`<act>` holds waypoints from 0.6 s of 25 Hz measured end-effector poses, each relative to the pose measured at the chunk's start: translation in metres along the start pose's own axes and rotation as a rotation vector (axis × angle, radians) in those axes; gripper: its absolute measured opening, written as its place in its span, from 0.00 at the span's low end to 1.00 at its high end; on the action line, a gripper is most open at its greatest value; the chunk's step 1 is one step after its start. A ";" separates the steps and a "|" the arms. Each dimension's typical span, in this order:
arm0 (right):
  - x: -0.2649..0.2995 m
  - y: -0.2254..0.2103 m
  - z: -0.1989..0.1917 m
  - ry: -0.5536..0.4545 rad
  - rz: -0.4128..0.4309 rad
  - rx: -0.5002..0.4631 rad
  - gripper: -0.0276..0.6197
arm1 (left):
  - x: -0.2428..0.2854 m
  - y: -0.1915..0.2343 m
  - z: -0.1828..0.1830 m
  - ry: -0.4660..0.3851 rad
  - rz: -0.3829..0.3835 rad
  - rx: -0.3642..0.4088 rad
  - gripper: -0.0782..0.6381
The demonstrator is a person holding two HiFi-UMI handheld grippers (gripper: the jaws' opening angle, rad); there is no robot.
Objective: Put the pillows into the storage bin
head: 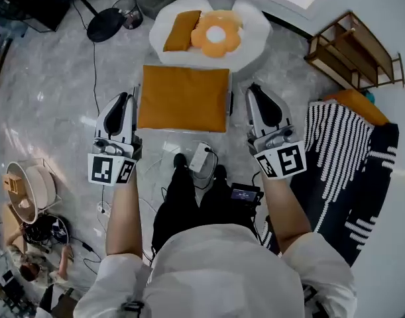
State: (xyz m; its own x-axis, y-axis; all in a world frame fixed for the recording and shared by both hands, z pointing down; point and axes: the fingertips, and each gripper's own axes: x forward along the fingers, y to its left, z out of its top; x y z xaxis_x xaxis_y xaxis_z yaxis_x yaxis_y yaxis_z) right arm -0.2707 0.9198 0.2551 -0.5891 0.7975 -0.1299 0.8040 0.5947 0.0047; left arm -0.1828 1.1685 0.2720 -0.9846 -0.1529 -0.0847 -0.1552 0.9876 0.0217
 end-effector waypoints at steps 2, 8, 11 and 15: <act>-0.018 -0.013 0.032 -0.019 0.009 -0.009 0.10 | -0.006 -0.019 0.035 -0.053 0.022 0.000 0.17; -0.077 -0.042 0.089 -0.033 0.018 -0.005 0.10 | -0.038 -0.072 0.099 -0.077 0.078 0.037 0.16; -0.100 -0.049 0.098 -0.030 0.029 0.006 0.10 | -0.055 -0.093 0.114 -0.070 0.101 0.058 0.17; -0.129 -0.039 0.085 0.031 0.090 -0.003 0.12 | -0.090 -0.115 0.116 -0.050 0.162 0.069 0.17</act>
State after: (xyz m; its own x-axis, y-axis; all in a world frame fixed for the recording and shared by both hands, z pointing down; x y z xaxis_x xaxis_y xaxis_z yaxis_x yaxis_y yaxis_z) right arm -0.2195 0.7855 0.1878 -0.5165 0.8507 -0.0977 0.8537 0.5205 0.0184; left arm -0.0667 1.0723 0.1618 -0.9908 0.0085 -0.1353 0.0126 0.9995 -0.0291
